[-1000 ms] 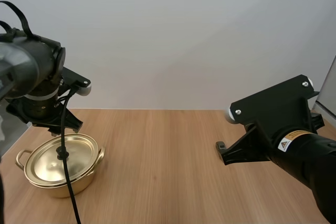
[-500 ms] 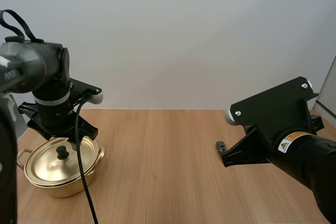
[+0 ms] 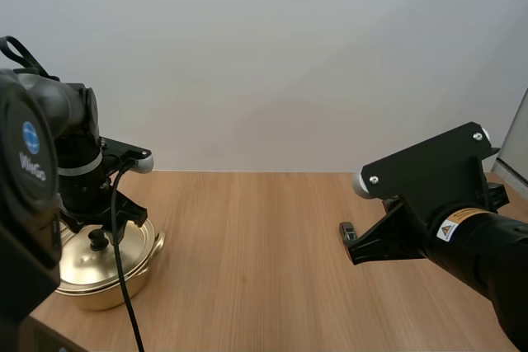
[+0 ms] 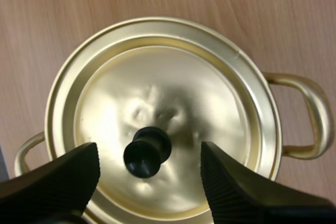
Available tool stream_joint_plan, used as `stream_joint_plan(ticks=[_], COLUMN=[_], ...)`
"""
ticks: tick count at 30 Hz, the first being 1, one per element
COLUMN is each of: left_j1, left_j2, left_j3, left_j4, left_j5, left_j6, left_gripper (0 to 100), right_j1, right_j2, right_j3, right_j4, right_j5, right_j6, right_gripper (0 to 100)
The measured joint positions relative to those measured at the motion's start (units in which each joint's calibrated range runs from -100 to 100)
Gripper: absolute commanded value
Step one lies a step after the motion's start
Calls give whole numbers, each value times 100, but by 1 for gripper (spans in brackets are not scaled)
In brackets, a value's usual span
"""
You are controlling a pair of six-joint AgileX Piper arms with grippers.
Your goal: Open the pot, put the car inside, and close it
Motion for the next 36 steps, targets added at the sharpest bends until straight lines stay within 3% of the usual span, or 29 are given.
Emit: stream_joint_plan(ticks=[3,5,7,11,12,20,25,27,30,33,36], left_j1=[0,0,0,0,0,0,0,0,0,0,0], left_j2=[163,259,307,307,307,16,-730,-1087,-1686,-2242,-2799], left_j3=[0,0,0,0,0,-230,-884,-1142,-1533,-1888,-2223], left_j4=[-44,-44,-44,-9,-9,-188,-940,-1298,-1799,-2295,-2836], left_j5=[-25,-46,-67,-147,-147,-406,-747,-959,-1253,-1409,-1430], left_j6=[0,0,0,0,-26,-128,-118,-51,64,286,306], left_gripper=[85,78,61,5,0,0,0,0,0,0,0], right_j1=[0,0,0,0,0,-115,-149,-149,-149,-149,-149], right_j2=[0,0,0,0,0,285,1162,1516,2116,2670,3266], right_j3=[0,0,0,0,0,283,250,41,-338,-746,-1122], right_j4=[0,0,0,0,0,-382,-317,-105,182,541,665], right_j5=[0,0,0,0,0,-645,-1737,-1893,-1780,-1775,-1702], right_j6=[0,0,0,0,0,21,35,35,72,79,164], right_gripper=[0,0,0,0,0,0,0,12,46,73,79])
